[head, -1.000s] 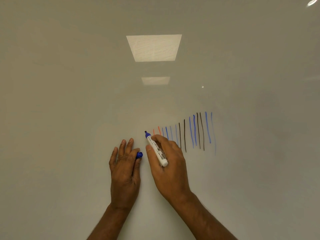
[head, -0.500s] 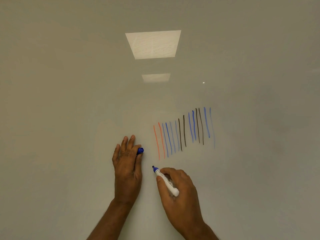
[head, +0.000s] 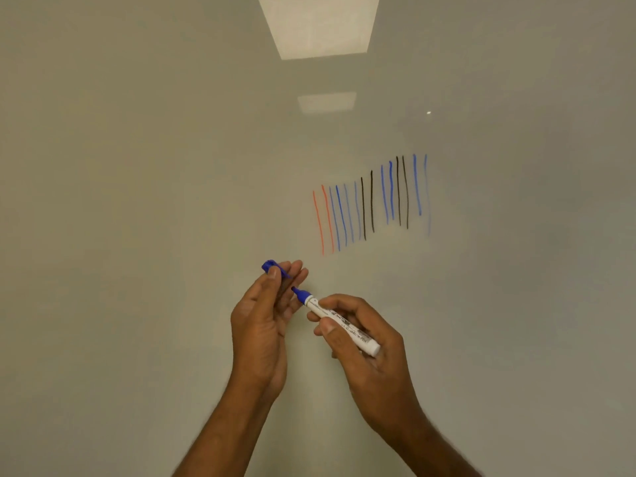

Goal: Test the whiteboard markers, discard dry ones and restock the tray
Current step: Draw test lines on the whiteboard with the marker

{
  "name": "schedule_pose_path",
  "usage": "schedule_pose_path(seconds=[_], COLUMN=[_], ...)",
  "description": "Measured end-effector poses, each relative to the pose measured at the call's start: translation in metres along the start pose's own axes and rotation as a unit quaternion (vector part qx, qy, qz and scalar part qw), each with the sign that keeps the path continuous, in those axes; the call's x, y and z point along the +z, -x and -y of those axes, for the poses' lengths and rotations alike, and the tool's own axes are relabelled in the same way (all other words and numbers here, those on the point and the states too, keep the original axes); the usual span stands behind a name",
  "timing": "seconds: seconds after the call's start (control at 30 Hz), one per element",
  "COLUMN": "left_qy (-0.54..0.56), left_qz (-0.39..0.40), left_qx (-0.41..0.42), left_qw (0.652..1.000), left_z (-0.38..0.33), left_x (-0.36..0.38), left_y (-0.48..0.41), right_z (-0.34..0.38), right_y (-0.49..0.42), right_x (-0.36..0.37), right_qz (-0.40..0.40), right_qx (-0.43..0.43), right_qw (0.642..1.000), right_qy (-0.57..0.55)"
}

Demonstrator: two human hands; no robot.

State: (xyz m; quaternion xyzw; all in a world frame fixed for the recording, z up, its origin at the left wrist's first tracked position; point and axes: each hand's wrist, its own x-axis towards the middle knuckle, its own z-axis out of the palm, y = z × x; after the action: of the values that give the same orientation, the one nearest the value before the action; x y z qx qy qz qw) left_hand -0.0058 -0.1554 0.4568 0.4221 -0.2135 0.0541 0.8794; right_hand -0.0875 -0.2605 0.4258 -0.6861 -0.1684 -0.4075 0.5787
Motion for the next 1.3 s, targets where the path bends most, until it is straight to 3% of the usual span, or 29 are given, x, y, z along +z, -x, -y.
schedule_pose_path(seconds=[0.1, 0.23, 0.7, 1.07, 1.3], left_qy=[0.111, 0.179, 0.231, 0.186, 0.057], left_qz=[0.009, 0.027, 0.031, 0.025, -0.013], left_qx=[-0.084, -0.151, -0.234, -0.259, -0.195], left_qw=[0.99, 0.972, 0.944, 0.947, 0.979], left_z=[-0.006, -0.008, 0.009, 0.017, 0.03], left_x=[0.003, 0.005, 0.008, -0.004, -0.028], left_y=[0.013, 0.027, 0.062, 0.078, 0.087], right_z=[0.004, 0.006, -0.004, -0.014, -0.025], right_y=[0.007, 0.014, 0.036, 0.061, 0.085], right_x=[0.001, 0.001, -0.003, -0.011, -0.008], right_qz=[0.008, 0.012, -0.038, -0.024, -0.02], right_qx=[0.0, -0.003, 0.017, 0.058, 0.099], right_qw=[1.0, 1.0, 0.999, 0.998, 0.995], right_qy=[-0.001, -0.023, -0.025, -0.032, -0.001])
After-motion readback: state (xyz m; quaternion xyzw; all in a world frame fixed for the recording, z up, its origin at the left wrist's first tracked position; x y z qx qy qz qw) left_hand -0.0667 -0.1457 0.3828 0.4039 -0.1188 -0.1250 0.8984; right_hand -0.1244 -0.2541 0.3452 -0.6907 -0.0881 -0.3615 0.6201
